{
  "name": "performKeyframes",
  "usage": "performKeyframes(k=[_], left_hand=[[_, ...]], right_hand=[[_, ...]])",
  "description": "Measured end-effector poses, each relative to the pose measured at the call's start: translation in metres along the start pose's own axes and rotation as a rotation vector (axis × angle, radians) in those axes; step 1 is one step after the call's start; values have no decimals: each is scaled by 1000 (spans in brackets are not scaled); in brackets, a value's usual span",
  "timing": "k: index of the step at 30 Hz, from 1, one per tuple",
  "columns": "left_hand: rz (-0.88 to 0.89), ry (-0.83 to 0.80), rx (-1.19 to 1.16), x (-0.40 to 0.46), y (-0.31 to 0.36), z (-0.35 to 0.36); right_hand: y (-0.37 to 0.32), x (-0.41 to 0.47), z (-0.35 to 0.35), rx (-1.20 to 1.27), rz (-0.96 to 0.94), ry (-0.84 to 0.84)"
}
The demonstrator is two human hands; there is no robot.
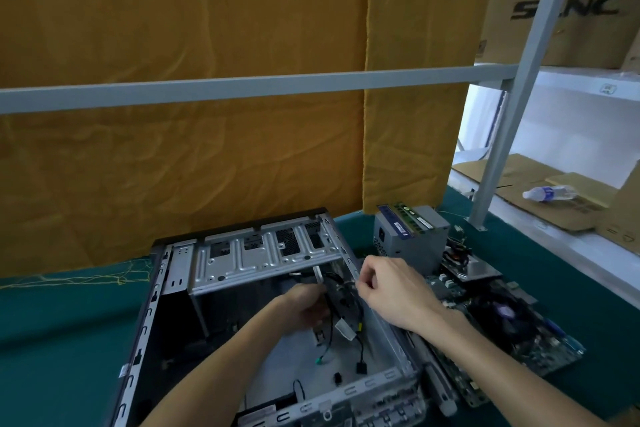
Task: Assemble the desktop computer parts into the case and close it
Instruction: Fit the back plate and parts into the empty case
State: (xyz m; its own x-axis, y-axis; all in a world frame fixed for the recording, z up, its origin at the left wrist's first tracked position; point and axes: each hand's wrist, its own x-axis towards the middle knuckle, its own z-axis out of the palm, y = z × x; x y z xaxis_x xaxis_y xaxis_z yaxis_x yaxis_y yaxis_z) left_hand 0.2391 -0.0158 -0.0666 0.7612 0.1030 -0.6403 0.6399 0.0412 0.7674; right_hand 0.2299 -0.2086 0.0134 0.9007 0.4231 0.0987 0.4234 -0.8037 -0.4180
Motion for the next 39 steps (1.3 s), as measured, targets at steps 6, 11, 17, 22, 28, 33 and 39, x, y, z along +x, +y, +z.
performKeyframes(k=[6,11,17,22,28,33,39], left_hand=[[12,-64,-137,6,-1,3],[32,-57,-303,2,-2,-9],[79,-77,-297,-9,-2,-21],[38,-236,-323,-13,1,-27],[39,-164,-344,-12,1,-13],[103,-94,-287,-6,-3,-7],[199,51,-142,-1,-5,13]], right_hand=[[-19,-1,-6,-47,-88,-14],[-66,15,-20,-62,-166,5],[-84,9,-10,164,-43,-78],[-71,-18,14,166,53,-282],[-35,-2,-32,-72,33,-5],[7,-4,-32,-163,95,-23],[18,1,-8,18,132,-109]])
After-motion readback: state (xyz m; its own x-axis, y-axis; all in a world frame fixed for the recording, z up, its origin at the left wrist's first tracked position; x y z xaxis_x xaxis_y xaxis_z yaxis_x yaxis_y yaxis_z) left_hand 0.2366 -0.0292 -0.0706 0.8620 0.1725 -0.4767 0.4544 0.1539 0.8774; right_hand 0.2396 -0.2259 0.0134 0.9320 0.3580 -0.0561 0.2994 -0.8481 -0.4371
